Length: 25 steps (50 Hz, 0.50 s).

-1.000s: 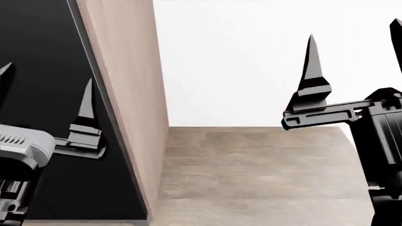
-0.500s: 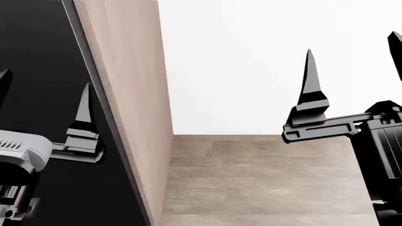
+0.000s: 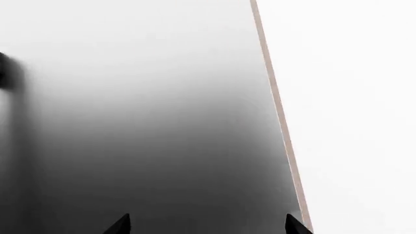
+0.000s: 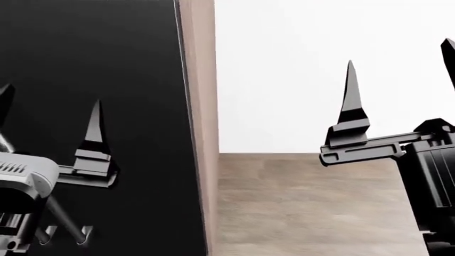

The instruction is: Open the fridge door

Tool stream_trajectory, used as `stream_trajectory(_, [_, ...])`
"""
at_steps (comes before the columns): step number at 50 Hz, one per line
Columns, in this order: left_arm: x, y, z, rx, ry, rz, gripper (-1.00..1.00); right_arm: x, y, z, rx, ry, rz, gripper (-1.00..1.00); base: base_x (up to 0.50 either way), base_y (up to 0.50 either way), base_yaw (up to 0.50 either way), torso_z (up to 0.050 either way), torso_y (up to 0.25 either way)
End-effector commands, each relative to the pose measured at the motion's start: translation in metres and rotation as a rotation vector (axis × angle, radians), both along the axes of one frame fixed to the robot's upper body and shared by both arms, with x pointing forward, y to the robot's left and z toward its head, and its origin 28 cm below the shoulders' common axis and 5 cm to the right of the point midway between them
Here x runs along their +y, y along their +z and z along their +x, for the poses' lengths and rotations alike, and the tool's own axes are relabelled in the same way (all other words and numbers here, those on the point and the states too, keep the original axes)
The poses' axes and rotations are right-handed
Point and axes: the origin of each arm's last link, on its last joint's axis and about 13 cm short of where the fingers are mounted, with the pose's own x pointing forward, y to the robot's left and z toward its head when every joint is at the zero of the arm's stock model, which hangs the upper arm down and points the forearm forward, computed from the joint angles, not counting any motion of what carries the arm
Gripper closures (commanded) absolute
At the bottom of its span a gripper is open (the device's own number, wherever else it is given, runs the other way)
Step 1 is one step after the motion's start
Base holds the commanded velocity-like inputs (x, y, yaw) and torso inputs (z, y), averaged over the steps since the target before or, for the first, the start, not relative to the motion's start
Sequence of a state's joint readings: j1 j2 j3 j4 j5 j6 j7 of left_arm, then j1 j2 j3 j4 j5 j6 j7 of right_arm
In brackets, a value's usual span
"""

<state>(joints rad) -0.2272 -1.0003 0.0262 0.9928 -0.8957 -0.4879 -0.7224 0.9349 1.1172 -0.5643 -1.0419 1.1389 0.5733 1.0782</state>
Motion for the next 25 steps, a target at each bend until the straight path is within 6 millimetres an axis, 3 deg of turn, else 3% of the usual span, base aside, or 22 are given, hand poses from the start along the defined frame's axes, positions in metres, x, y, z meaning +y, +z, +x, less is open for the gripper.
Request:
stream_trajectory(1, [-0.0001,-0.0028,0.0006,0.004,-0.001,-0.005,-1.00,-0.0009,-0.0023,0.0001,-0.011,-0.020,-0.021,-1.00,0.22,0.50,0.00,0.000,0.000])
stream_trajectory(17, [-0.0010,-0.0034,0.0011,0.002,-0.004,-0.008,-1.00,-0.0010,-0.0090,-0.0019,-0.036,-0.032,-0.085,-1.00,0.21,0.48,0.00,0.000,0.000])
stream_trajectory(25, [-0.0006,-0.0036,0.0009,0.003,-0.002,-0.009,-1.00,-0.0006,-0.0093,-0.0013,-0.032,-0.030,-0.082,-1.00,0.04,0.50,0.00,0.000,0.001])
